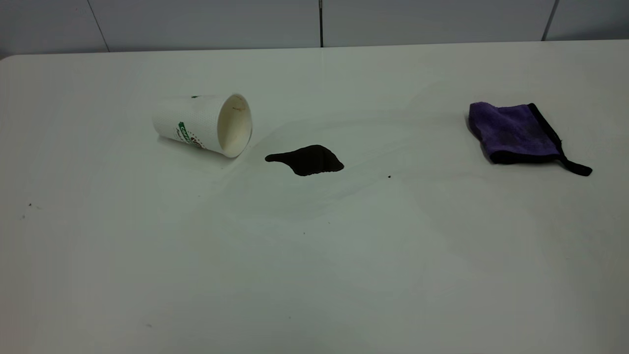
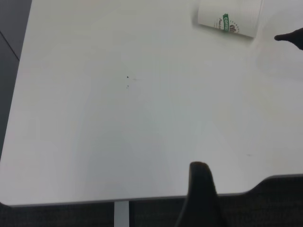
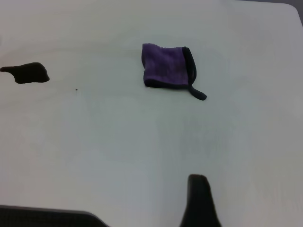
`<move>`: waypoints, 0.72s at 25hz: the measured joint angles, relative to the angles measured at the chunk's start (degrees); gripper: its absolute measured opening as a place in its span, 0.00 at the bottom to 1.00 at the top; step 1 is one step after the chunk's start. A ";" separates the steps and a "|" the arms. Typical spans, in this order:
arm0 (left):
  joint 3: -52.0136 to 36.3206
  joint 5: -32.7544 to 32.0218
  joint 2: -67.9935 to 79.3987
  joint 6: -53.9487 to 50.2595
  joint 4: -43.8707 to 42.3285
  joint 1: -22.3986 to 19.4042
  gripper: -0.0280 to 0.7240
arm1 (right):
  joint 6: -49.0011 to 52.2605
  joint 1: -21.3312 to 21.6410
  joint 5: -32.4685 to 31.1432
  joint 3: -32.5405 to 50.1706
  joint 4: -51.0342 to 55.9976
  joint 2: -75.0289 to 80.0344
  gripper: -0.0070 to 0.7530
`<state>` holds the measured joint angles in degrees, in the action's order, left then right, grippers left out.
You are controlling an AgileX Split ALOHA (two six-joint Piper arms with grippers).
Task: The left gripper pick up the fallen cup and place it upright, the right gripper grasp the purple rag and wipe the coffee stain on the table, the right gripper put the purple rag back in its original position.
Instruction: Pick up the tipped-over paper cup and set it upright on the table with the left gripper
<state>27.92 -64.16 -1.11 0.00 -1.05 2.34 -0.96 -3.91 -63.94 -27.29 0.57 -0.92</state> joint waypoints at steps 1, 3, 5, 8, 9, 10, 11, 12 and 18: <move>0.00 0.00 0.00 0.00 0.00 0.00 0.81 | 0.00 0.00 0.00 0.00 0.00 0.00 0.77; 0.00 0.00 0.00 0.00 0.00 0.00 0.81 | 0.00 0.00 0.00 0.00 0.00 0.00 0.77; 0.00 0.00 0.00 0.00 0.00 0.00 0.81 | 0.00 0.00 0.00 0.00 0.00 0.00 0.77; 0.10 0.06 0.26 0.00 -0.06 0.00 0.81 | 0.00 0.00 0.00 0.00 0.00 0.00 0.77; 0.61 0.25 1.17 0.00 -0.44 0.00 0.81 | 0.00 0.00 0.00 0.00 0.00 0.00 0.77; 1.38 1.14 2.80 0.00 -1.08 0.00 0.81 | 0.00 0.00 0.00 0.00 0.00 0.00 0.77; 2.24 2.01 4.69 0.00 -1.96 0.00 0.81 | 0.00 0.00 0.00 0.00 0.00 0.00 0.77; 3.11 3.06 7.43 0.00 -2.86 0.00 0.81 | 0.00 0.00 0.00 0.00 0.00 0.00 0.77; 7.93 11.88 28.80 -1.40 -7.33 0.00 0.81 | 0.00 0.00 0.00 0.00 0.00 0.00 0.77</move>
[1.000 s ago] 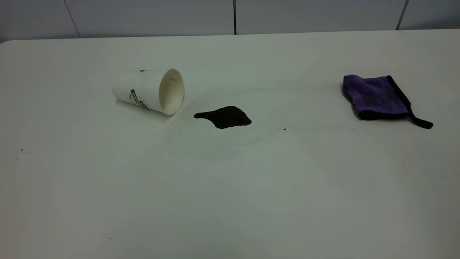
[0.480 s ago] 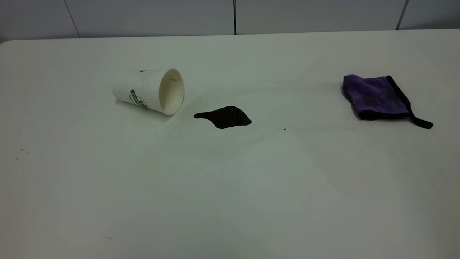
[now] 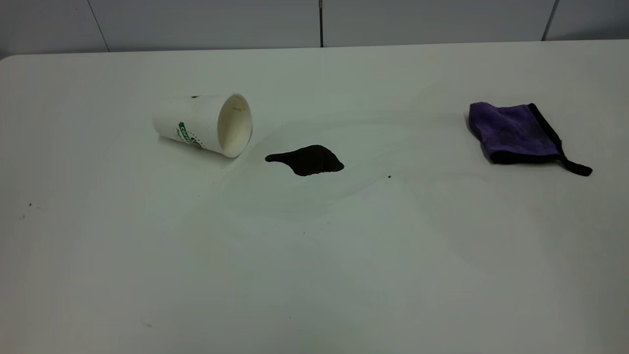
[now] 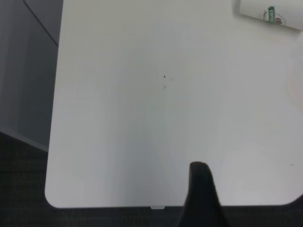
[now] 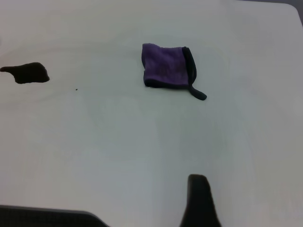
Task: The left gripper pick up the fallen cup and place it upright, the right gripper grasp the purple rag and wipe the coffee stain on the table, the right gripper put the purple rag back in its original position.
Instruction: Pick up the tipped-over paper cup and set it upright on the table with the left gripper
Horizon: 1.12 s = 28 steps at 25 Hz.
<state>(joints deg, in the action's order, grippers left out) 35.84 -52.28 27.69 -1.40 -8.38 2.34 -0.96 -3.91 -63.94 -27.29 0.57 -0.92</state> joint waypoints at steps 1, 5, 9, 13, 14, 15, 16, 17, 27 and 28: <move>0.96 2.06 3.90 -0.13 -0.21 0.00 0.81 | 0.00 0.00 0.00 0.00 0.00 0.00 0.77; 4.71 8.75 17.72 -0.14 -0.41 0.07 0.82 | 0.00 0.00 0.00 0.00 0.00 0.00 0.77; 8.81 14.96 30.29 0.00 -0.88 3.30 0.88 | 0.00 0.00 0.00 0.00 0.00 0.00 0.77; 14.71 20.54 43.24 -1.43 -2.38 9.57 0.91 | 0.00 0.00 0.00 0.00 0.00 0.00 0.77; 16.63 21.10 46.74 -2.79 -3.59 11.00 0.91 | 0.00 0.00 0.00 0.00 0.00 0.00 0.77; 18.70 21.52 49.67 -4.21 -5.09 12.71 0.91 | 0.00 0.00 0.00 0.00 0.00 0.00 0.77; 20.46 21.58 53.15 -6.13 -6.59 14.41 0.91 | 0.00 0.00 0.00 0.00 0.00 0.00 0.77; 22.57 21.58 56.59 -8.19 -8.69 16.13 0.91 | 0.00 0.00 0.00 0.00 0.00 0.00 0.77; 39.08 17.57 84.44 -34.57 -35.69 31.98 0.89 | 0.00 0.00 0.00 0.00 0.00 0.00 0.77; 40.60 16.13 86.98 -37.15 -39.02 33.10 0.88 | 0.00 0.00 0.00 0.00 0.00 0.00 0.77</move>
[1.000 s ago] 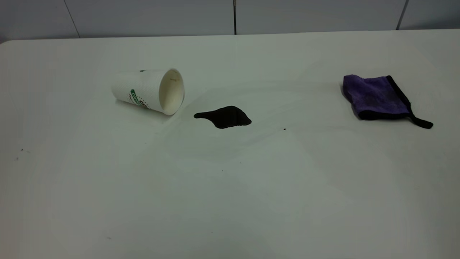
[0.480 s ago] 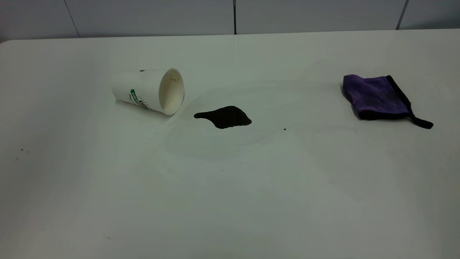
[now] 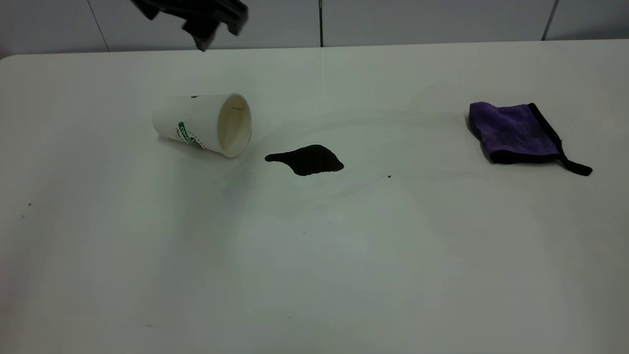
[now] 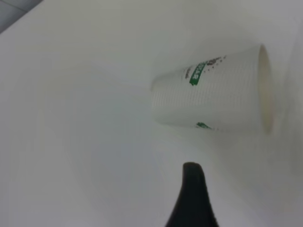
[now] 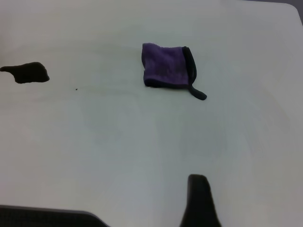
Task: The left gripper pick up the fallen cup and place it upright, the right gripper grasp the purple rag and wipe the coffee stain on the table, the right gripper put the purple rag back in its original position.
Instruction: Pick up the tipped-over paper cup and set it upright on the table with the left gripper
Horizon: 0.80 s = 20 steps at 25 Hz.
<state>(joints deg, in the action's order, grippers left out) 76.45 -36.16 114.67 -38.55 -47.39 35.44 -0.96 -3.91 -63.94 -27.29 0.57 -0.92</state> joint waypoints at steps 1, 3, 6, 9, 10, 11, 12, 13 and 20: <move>1.49 -1.20 2.06 -1.94 -3.02 1.16 0.88 | 0.00 0.00 0.00 0.00 0.00 0.00 0.77; 4.06 -3.72 6.60 -5.64 -7.64 2.85 0.88 | 0.00 0.00 0.00 0.00 0.00 0.00 0.77; 7.41 -5.23 11.79 -8.53 -11.44 3.54 0.88 | 0.00 0.00 0.00 0.00 0.00 0.00 0.77; 10.24 -5.36 15.93 -9.07 -12.22 3.53 0.87 | 0.00 0.00 0.00 0.00 0.00 0.00 0.77; 11.19 -5.36 17.25 -9.07 -12.41 3.53 0.88 | 0.00 0.00 0.00 0.00 0.00 0.00 0.77; 12.11 -5.42 18.49 -9.07 -12.64 3.53 0.88 | 0.00 0.00 0.00 0.00 0.00 0.00 0.77; 12.97 -5.56 19.44 -9.07 -13.05 3.53 0.88 | 0.00 0.00 0.00 0.00 0.00 0.00 0.77; 13.59 -5.60 20.50 -9.07 -13.32 3.53 0.88 | 0.00 0.00 0.00 0.00 0.00 0.00 0.77; 16.90 -5.52 25.80 -9.01 -13.90 1.84 0.87 | 0.00 0.00 0.00 0.00 0.00 0.00 0.77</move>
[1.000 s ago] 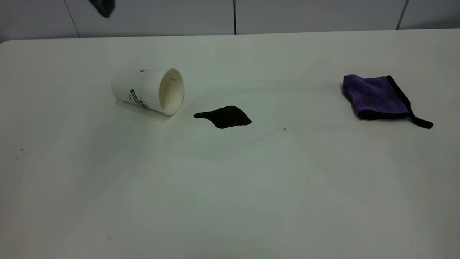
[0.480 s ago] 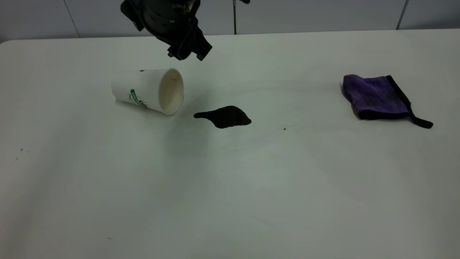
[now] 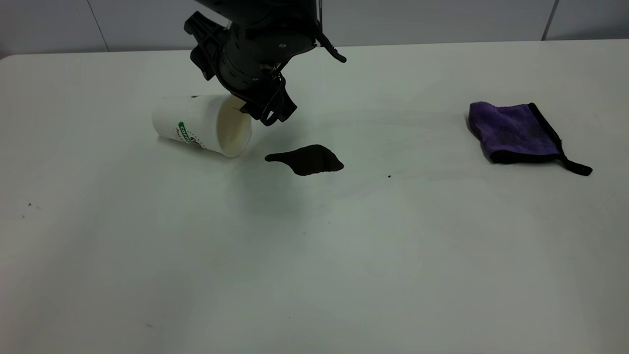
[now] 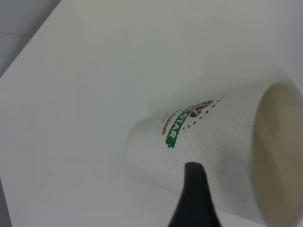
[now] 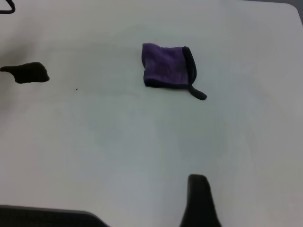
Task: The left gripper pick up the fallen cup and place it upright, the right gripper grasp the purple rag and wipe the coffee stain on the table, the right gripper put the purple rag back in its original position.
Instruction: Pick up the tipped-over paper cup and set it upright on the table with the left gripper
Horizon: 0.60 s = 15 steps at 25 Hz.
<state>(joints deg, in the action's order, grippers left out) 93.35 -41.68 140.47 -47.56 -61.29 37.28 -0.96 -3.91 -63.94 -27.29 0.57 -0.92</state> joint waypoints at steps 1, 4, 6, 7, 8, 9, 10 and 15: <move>0.48 0.06 0.73 0.00 -0.06 -0.42 0.87 | 0.00 0.00 0.00 0.00 0.00 0.00 0.77; 1.64 0.22 2.60 0.00 -0.11 -2.05 0.86 | 0.00 0.00 0.00 0.00 0.00 0.00 0.77; 1.86 0.44 3.52 -0.05 -0.17 -3.12 0.86 | 0.00 0.00 0.00 0.00 0.00 0.00 0.77; 1.86 0.49 3.86 0.00 -0.17 -3.68 0.86 | 0.00 0.00 0.00 0.00 0.00 0.00 0.77; 1.86 0.79 4.26 0.06 -0.35 -4.26 0.84 | 0.00 0.00 0.00 0.00 0.00 0.00 0.77; 1.96 0.95 4.61 0.11 -1.01 -4.68 0.81 | 0.00 0.00 0.00 0.00 0.00 0.00 0.77; 2.01 1.02 4.89 0.13 -1.93 -5.16 0.77 | 0.00 0.00 0.00 0.00 0.00 0.00 0.77; 2.13 -0.40 5.16 1.02 -5.72 -6.40 0.28 | 0.00 0.00 0.00 0.00 0.00 0.00 0.77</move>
<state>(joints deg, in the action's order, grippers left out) 95.48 -42.07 145.63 -46.54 -67.01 30.89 -0.96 -3.91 -63.94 -27.29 0.57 -0.92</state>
